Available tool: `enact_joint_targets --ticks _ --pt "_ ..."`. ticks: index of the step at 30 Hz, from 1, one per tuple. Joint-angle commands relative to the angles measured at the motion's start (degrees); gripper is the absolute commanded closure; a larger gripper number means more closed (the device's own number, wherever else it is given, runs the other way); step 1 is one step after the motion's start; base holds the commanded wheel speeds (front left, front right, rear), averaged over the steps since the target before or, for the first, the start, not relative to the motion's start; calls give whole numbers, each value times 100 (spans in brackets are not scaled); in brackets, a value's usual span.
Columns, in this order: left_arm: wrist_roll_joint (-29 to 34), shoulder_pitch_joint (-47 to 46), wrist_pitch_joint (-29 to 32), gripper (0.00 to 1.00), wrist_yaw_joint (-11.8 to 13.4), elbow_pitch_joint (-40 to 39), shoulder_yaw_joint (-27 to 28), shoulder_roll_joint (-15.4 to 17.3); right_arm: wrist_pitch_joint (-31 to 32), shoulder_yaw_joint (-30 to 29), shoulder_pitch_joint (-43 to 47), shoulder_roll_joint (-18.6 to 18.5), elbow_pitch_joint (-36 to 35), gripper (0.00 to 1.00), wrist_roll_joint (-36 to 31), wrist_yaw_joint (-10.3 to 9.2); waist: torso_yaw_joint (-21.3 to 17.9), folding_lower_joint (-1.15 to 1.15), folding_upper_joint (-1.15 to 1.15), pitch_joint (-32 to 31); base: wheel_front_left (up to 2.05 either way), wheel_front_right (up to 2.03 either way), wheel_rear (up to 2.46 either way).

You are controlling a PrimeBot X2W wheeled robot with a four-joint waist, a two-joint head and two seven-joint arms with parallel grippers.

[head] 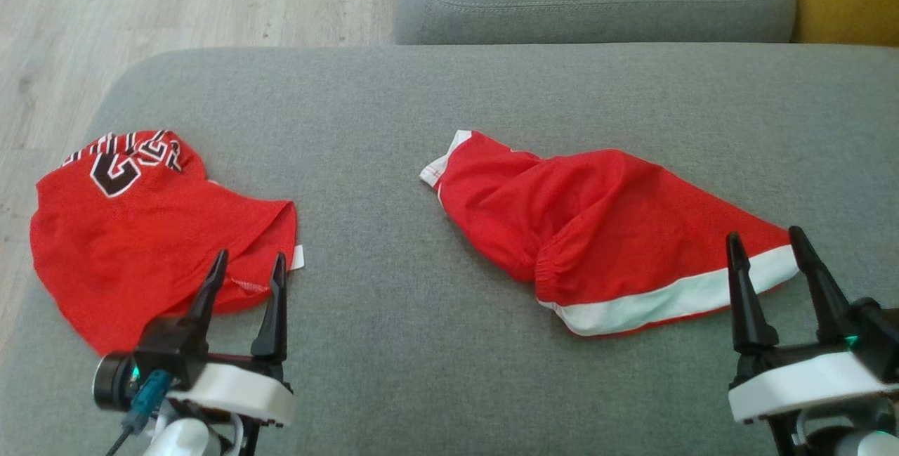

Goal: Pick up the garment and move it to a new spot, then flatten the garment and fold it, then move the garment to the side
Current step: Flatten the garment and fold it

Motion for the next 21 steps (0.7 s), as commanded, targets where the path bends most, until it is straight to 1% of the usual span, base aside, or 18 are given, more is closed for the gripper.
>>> enact_joint_targets --ticks 1,8,10,13,15,18,21 --pt "-51 -165 24 0 43 -210 194 187 10 137 -133 -39 -228 0 67 -4 -5 1 0 -1 0 0 0" --pt "-49 -155 70 0 77 -310 167 224 15 155 -113 -37 -243 0 153 -4 -17 1 0 13 0 0 0" --pt "-76 -190 70 0 9 -373 129 204 18 144 -129 -37 -243 0 181 -4 -21 1 0 39 0 0 0" --pt "-106 -392 175 0 -271 -479 -83 129 31 129 -169 -36 -263 0 179 -4 -20 1 0 127 0 0 0" --pt "-116 -620 359 0 -519 -512 -336 4 44 121 -206 -36 -287 0 172 -4 -36 1 0 207 0 0 0" --pt "-113 -1030 724 0 -904 -470 -806 -298 73 108 -276 -36 -322 0 153 -4 -90 1 0 361 0 0 0" --pt "-195 -1423 1112 0 -1308 -273 -1260 -686 87 102 -370 -36 -338 0 162 -4 -182 1 0 554 0 0 0"
